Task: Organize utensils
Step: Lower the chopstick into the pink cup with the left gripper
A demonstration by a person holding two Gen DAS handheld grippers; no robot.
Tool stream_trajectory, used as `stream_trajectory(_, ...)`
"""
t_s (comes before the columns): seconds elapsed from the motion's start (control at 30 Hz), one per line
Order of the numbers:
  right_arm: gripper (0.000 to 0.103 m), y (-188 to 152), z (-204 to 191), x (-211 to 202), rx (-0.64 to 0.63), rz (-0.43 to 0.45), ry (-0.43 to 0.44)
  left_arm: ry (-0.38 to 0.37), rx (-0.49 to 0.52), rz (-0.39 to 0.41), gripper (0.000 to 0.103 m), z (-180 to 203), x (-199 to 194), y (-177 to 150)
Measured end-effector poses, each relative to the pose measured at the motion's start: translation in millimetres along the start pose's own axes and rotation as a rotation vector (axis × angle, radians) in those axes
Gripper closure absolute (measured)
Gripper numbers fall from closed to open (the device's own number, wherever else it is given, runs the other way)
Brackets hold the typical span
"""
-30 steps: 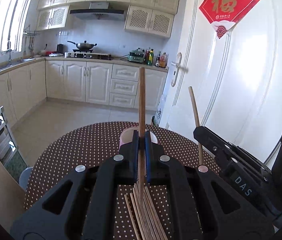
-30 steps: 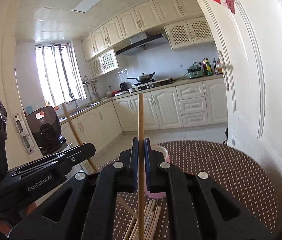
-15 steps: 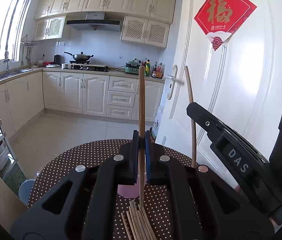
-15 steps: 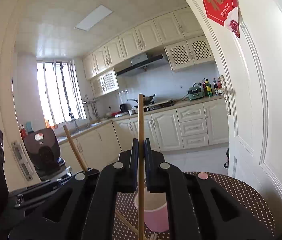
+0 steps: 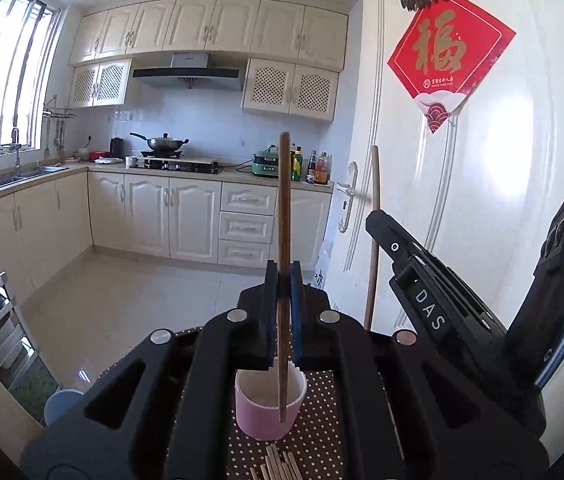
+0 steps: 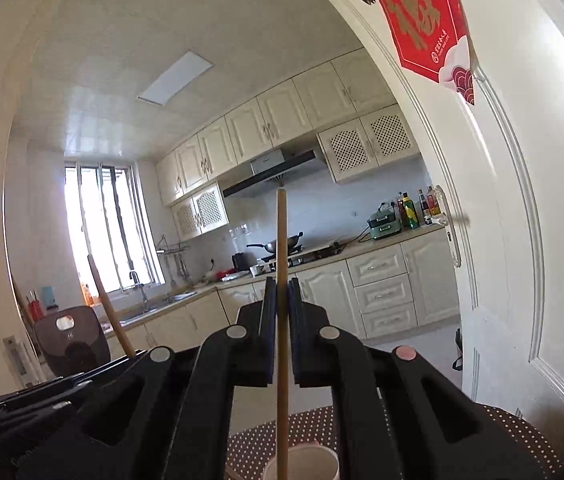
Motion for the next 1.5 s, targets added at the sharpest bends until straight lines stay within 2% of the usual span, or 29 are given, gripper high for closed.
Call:
stream_trajectory(0.33,0.098,-3,4,28,-0.053,0.064,-0.030,0.064,0.002,0.011,0.097,-16,26,10)
stream_trajectory(0.53,0.098,-18,10,43,-0.075,0.106,-0.056,0.076,-0.008,-0.026,0.097,-24,50,0)
stream_trajectory(0.7,0.098,-31,17,54,-0.090,0.094,-0.086,0.088,-0.008,-0.072,0.097,-29,70,-13)
stream_trajectory(1.0,0.098,-64,34,74,-0.087,-0.009,-0.154,0.105,-0.031,-0.166,0.097,-38,98,-35)
stream_trajectory(1.3,0.098,-95,48,83,-0.059,-0.143,-0.167,0.064,-0.037,-0.244,0.097,-39,117,-65)
stream_trajectory(1.5,0.097,-106,54,84,-0.039,-0.206,-0.168,0.049,-0.012,-0.213,0.096,-36,116,-67)
Point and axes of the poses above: each gripper's, at about its wrist camera, not at the fingertips, and x roughly the way its jaws point, z to its right, y to its top, the point moved 9 cm from there along x, roughly the way its jaws point, and after that the axes turned 4 degrees about x, right-handed, at the moved point
